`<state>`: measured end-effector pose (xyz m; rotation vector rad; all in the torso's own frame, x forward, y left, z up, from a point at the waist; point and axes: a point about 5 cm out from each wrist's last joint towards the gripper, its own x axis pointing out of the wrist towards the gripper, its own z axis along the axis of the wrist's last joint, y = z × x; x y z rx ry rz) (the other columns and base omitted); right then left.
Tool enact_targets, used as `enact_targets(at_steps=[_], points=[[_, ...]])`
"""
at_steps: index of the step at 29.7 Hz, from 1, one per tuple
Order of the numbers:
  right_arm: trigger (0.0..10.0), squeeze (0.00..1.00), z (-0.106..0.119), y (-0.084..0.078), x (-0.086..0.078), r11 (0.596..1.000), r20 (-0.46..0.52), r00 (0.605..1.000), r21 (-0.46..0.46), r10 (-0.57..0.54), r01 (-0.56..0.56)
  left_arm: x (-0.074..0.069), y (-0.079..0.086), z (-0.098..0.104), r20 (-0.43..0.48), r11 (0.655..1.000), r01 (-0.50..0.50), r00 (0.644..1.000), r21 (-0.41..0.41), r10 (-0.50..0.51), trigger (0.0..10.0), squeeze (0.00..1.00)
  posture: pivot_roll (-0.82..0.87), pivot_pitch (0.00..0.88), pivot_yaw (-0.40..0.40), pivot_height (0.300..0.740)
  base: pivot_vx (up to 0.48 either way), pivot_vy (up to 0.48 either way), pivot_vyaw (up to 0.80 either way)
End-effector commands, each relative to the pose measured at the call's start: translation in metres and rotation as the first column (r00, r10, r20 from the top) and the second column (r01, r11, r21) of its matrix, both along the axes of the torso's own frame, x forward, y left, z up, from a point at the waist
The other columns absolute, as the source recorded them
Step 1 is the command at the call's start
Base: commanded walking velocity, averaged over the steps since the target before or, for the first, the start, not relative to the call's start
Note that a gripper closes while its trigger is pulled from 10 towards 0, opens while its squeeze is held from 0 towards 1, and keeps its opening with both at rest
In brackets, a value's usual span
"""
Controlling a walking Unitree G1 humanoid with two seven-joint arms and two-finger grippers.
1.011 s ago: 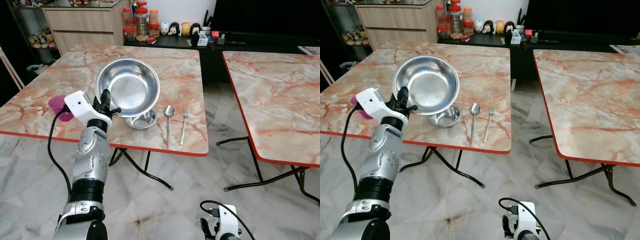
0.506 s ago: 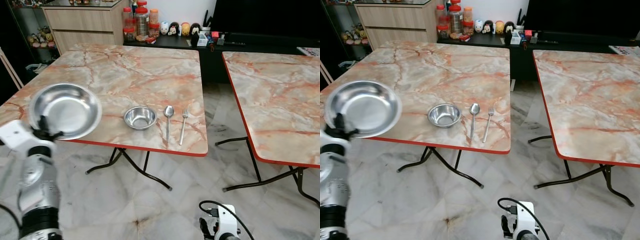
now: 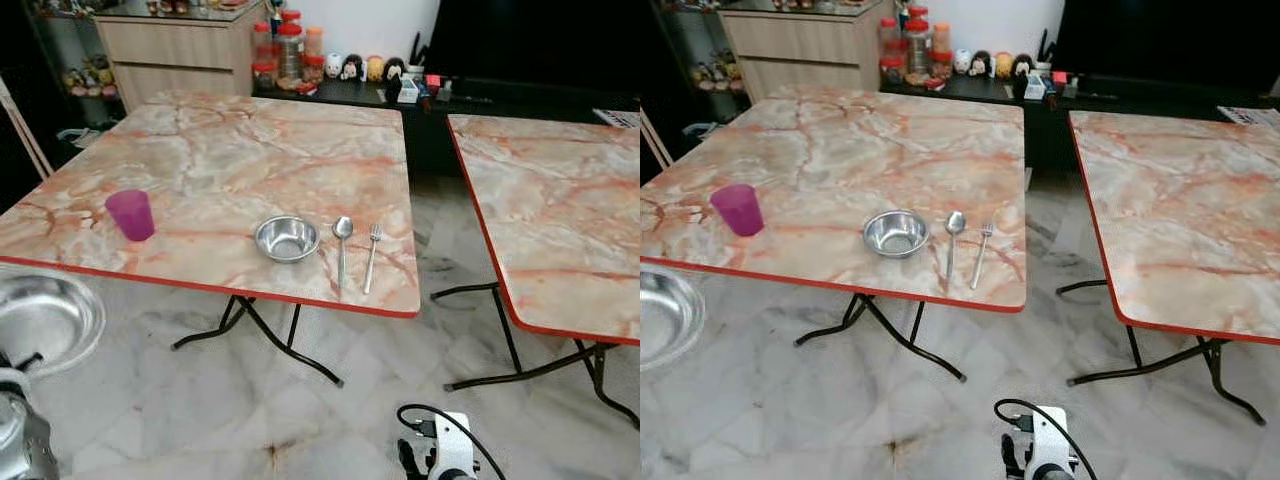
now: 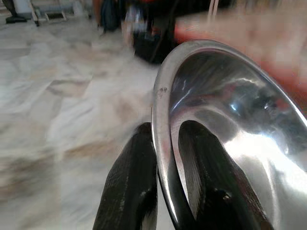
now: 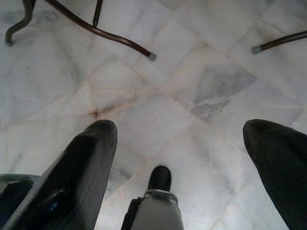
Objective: Setting the table
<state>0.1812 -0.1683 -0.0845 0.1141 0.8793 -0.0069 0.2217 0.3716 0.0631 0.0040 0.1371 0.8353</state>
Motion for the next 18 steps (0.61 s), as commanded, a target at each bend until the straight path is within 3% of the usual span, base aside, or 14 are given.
enact_targets(at_steps=[1,2,3,5,6,7,8,9,13,18], points=[[10.0,0.00,0.001,-0.001,0.002,1.000,0.011,1.000,-0.009,0.004,-0.003,-0.003,0.003,-0.008,-0.076,1.000,-0.017,0.997,-0.001,0.017,10.0,0.00,0.06,0.000,-0.034,0.740,0.000,0.000,0.00],[10.0,0.00,0.001,-0.001,0.002,1.000,0.010,1.000,-0.008,0.004,-0.004,-0.010,0.000,-0.030,-0.211,0.995,-0.039,0.977,-0.087,0.020,10.0,0.00,0.06,0.000,-0.036,0.740,0.000,0.000,0.00],[10.0,0.00,0.001,-0.001,0.002,1.000,0.010,1.000,-0.008,0.004,-0.004,-0.012,-0.002,-0.038,-0.259,0.993,-0.039,0.966,-0.116,0.007,10.0,0.00,0.06,0.000,-0.036,0.740,0.000,0.000,0.00],[10.0,0.00,0.001,-0.001,0.002,1.000,0.010,1.000,-0.008,0.004,-0.004,-0.010,-0.010,-0.045,-0.259,0.987,0.031,0.963,-0.155,-0.071,10.0,0.00,0.06,0.000,-0.038,0.740,0.000,0.000,0.00],[10.0,0.00,0.001,-0.001,0.002,1.000,0.009,1.000,-0.008,0.004,-0.004,-0.009,-0.017,-0.051,-0.311,0.985,0.083,0.942,-0.149,-0.127,10.0,0.00,0.06,0.000,-0.039,0.740,0.000,0.000,0.00],[10.0,0.00,0.001,-0.001,0.002,1.000,0.009,1.000,-0.008,0.004,-0.004,-0.009,-0.017,-0.051,-0.311,0.985,0.083,0.942,-0.149,-0.127,10.0,0.00,0.06,0.000,-0.039,0.740,0.000,0.000,0.00],[10.0,0.00,0.001,-0.001,0.002,1.000,0.007,1.000,-0.009,0.005,-0.004,-0.009,-0.031,-0.066,-0.366,0.967,0.145,0.905,-0.209,-0.215,10.0,0.00,0.06,0.000,-0.038,0.740,0.000,0.000,0.00],[10.0,0.00,0.001,-0.001,0.002,1.000,0.003,1.000,-0.010,0.007,-0.007,-0.009,-0.037,-0.072,-0.384,0.959,0.158,0.891,-0.234,-0.241,10.0,0.00,0.05,0.000,-0.037,0.740,0.000,0.000,0.00],[10.0,0.00,0.001,0.000,0.002,1.000,-0.002,1.000,-0.006,0.010,-0.010,-0.005,-0.073,-0.094,-0.388,0.897,0.210,0.846,-0.388,-0.366,10.0,0.00,0.04,0.000,-0.028,0.740,0.000,0.000,0.00],[10.0,0.00,0.001,-0.001,0.001,1.000,0.001,1.000,-0.003,-0.002,0.002,0.002,-0.095,-0.100,-0.349,0.857,0.255,0.832,-0.448,-0.431,10.0,0.00,0.03,0.000,-0.019,0.740,0.000,0.000,0.00]])
